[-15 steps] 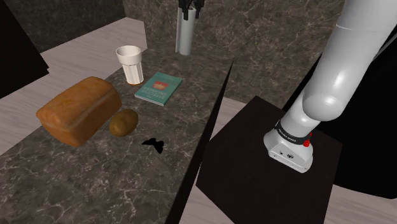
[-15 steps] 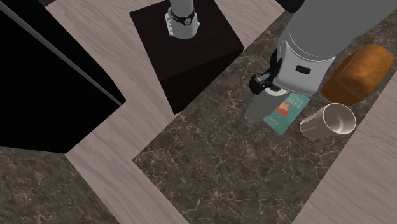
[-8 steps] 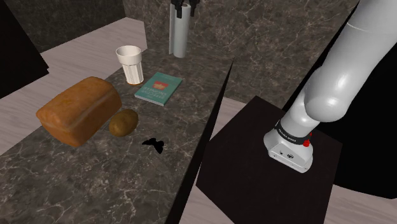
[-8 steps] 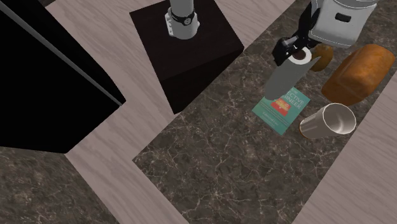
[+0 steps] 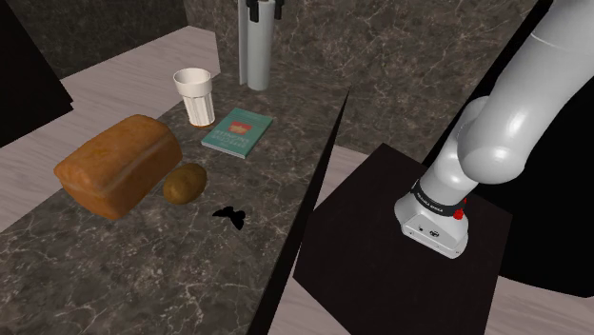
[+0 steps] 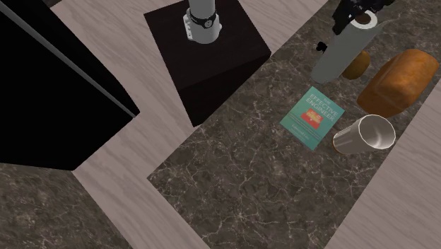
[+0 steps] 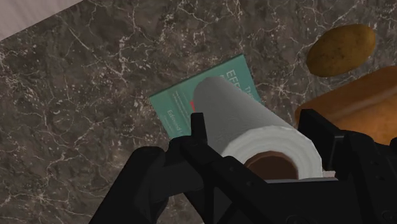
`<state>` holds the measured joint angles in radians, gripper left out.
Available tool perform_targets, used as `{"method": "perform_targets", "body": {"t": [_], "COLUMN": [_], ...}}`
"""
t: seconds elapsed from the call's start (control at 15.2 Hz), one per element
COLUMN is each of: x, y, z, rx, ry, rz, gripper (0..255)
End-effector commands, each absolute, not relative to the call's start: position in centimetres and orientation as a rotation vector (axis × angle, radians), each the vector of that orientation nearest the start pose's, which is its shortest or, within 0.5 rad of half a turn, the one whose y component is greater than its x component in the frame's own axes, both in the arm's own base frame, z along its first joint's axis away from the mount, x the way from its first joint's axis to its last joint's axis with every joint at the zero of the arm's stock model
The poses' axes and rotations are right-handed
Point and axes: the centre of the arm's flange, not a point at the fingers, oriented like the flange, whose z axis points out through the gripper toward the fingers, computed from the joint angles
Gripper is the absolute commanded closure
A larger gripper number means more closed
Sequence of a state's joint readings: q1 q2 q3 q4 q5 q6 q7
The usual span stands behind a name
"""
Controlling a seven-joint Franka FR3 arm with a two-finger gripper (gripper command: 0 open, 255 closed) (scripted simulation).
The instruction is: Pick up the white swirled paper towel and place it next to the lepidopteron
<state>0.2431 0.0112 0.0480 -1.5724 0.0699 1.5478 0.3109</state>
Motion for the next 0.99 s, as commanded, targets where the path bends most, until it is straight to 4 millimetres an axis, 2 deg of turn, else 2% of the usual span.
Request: {"method": "perform_targets", "body": {"t": [0.0, 0.92], "x": [51.6, 43.6], "y": [18.7, 33.6], "z": [62.6, 69.0], "rx": [-3.084, -3.084], "ry": [0.033, 0.033], "rz": [0.086, 0.086], "gripper": [255, 255]}}
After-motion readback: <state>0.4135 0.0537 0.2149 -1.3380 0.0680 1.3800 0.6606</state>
